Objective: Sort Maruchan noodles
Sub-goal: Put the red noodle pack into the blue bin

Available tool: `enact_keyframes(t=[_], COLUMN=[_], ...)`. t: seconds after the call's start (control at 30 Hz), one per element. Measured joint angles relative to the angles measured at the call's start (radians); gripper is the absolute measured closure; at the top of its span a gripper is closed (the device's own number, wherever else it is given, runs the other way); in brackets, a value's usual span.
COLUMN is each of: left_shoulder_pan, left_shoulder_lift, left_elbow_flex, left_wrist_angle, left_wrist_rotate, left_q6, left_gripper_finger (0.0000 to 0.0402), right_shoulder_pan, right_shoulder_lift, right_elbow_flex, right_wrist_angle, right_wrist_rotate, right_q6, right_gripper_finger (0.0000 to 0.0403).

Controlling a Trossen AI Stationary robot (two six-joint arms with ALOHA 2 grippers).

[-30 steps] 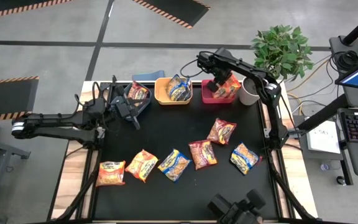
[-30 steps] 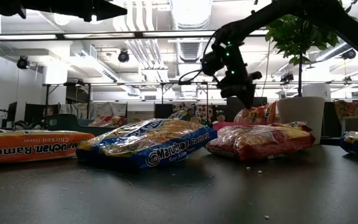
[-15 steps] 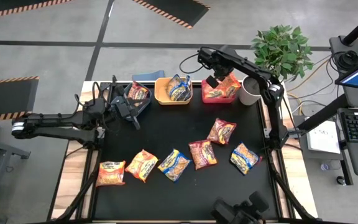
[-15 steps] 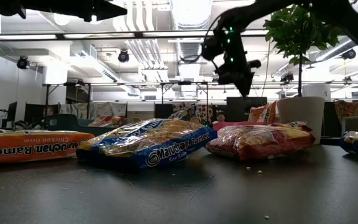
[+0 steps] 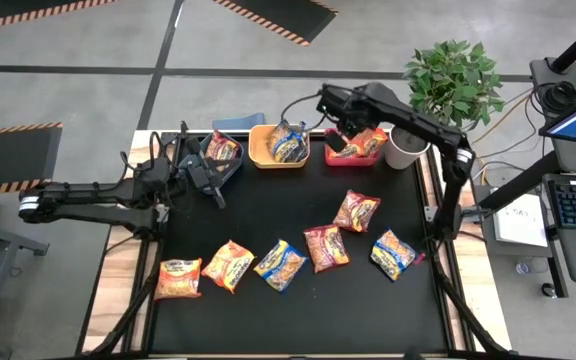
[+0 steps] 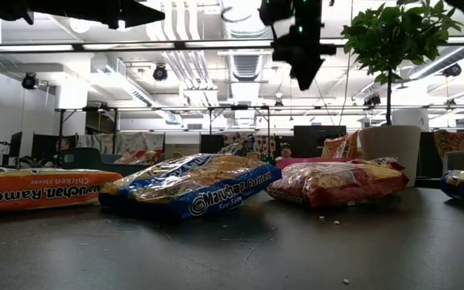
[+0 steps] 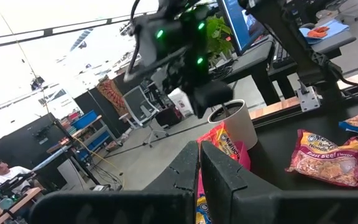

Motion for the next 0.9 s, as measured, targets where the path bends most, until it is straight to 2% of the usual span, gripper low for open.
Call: enact_keyframes(t=[0.23,0.53,0.7,0.9], left_shoulder_pan=[0.0,0.0,0.0,0.0], left_shoulder_lift=[0.0,0.0,0.0,0.0], left_elbow_flex=[0.0,0.0,0.0,0.0], left_wrist_angle=[-0.002,-0.008,-0.008,-0.008], left_wrist_rotate=[0.0,0.0,0.0,0.0], left_q6=[0.0,0.0,0.0,0.0], left_gripper_finger=[0.0402,0.0402,0.0402,0.0402], right_shoulder_pan=[0.139,0.274,0.308,0.313], right_shoulder_lift=[-0.09,-0.255,-0.329,-0.368], right_elbow_flex=[-0.141,-0.545,-0.761,-0.929], right_wrist_angle=[0.116,0.414,0.542,0.53], right_wrist_rotate=[-0.031,-0.241,-0.394,-0.426], right_q6=[0.021,0.027,0.137,0.29], right_gripper_finger=[0.034,0.034,0.034,0.0339])
